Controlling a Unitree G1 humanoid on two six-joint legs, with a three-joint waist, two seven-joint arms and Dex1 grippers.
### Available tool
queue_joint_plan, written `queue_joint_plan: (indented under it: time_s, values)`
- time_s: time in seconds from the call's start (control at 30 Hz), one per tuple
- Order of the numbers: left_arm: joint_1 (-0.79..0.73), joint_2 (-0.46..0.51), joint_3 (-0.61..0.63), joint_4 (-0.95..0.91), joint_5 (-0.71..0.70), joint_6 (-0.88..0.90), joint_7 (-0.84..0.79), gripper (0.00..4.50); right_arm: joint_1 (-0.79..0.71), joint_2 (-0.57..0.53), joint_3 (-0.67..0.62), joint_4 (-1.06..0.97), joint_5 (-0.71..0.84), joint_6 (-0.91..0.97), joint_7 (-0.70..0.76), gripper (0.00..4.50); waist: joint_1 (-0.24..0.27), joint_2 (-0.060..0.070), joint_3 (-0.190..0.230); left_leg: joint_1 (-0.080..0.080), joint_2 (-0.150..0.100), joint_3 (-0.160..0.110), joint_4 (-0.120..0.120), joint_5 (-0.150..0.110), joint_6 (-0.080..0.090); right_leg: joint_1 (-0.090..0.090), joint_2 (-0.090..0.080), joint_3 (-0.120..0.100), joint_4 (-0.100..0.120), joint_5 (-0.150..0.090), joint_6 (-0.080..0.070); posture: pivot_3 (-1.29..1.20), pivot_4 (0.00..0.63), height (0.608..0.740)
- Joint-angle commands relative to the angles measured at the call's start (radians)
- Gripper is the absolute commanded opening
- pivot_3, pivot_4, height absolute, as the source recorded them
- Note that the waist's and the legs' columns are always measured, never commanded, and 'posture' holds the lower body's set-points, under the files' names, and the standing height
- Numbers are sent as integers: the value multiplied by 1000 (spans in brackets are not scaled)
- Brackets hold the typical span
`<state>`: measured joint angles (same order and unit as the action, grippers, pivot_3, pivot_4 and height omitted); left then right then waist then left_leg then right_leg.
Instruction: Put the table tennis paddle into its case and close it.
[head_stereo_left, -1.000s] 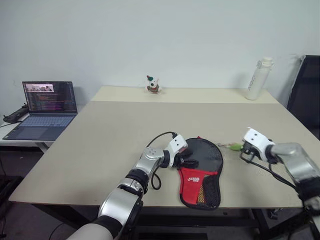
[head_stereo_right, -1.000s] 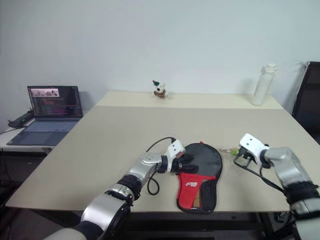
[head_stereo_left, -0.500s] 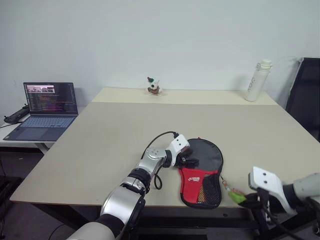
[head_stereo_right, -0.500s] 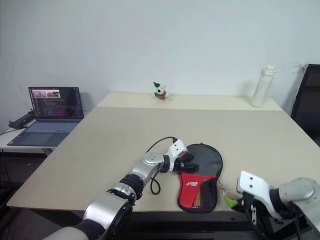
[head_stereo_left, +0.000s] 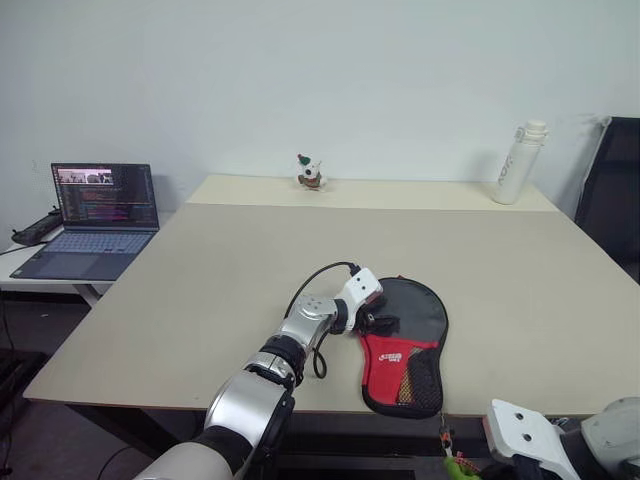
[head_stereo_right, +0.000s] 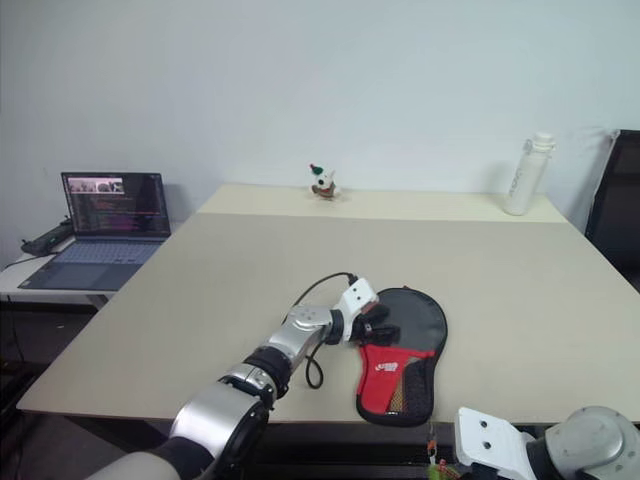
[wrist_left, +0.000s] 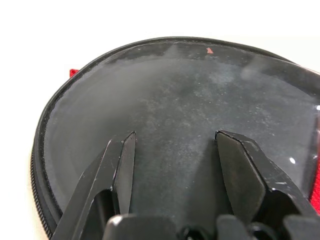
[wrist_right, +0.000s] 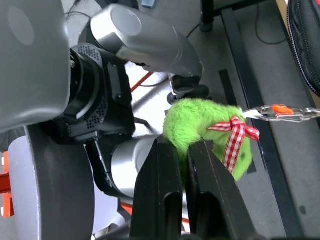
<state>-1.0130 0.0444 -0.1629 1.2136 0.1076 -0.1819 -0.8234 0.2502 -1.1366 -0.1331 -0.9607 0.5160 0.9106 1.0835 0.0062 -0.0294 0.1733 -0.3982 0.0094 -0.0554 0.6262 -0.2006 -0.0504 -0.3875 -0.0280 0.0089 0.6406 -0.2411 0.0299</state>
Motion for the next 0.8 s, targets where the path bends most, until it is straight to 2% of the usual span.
queue_joint_plan:
  time_s: [0.03,0.07,0.1,0.17,0.33,0.47,0.5,0.63,0.73,0.8]
  values:
    - [15,-7,-27,40,42,25,17,2744,-34,-13,-28,-16,75,31,3,32,0,0,0,0,0,0,0,0,0,0,0,0,0,0,0,0,150,740]
    - [15,-9,-26,39,41,24,17,2744,-49,-12,-52,-15,108,50,6,32,0,0,0,0,0,0,0,0,0,0,0,0,0,0,0,0,150,740]
    - [14,-9,-26,39,41,24,17,2744,-64,-12,-73,-13,139,69,7,514,0,-1,0,0,0,0,0,0,1,0,0,-1,0,0,0,0,150,740]
    - [14,-12,-24,38,38,24,19,2744,-94,-11,-122,-11,216,105,9,1059,0,-1,0,-1,0,0,0,0,0,0,-1,-1,0,0,0,0,150,740]
    - [7,-21,-11,29,24,24,17,2744,-203,21,-200,42,378,173,-71,2824,0,-1,1,-1,1,1,0,0,0,0,-2,-3,-1,0,0,0,150,740]
    - [-1,-5,30,-12,-23,-4,-27,2744,-298,50,-190,168,319,118,-147,2824,0,-3,3,-2,1,2,0,0,0,0,-4,-5,-3,0,0,0,150,740]
    - [3,11,53,-50,-59,-7,-83,2744,-334,63,-168,215,286,85,-165,2824,-1,-3,3,-3,1,2,0,0,1,0,-6,-6,-4,0,0,0,150,740]
    - [114,149,114,-372,-198,91,-306,2744,-465,140,-74,387,197,-46,-177,2824,-20,-4,7,-7,2,3,-3,2,6,-4,-7,-8,-5,1,0,0,150,740]
    - [248,262,142,-652,-269,251,-333,2744,-515,169,3,505,129,-136,-135,2824,-34,-4,7,-19,2,4,-7,2,6,-21,-3,-5,4,2,6,0,150,740]
    - [324,316,165,-806,-313,350,-319,2744,-551,186,46,590,80,-200,-109,2824,-35,-1,9,-18,3,3,-8,2,7,-23,-1,-4,7,2,4,0,150,740]
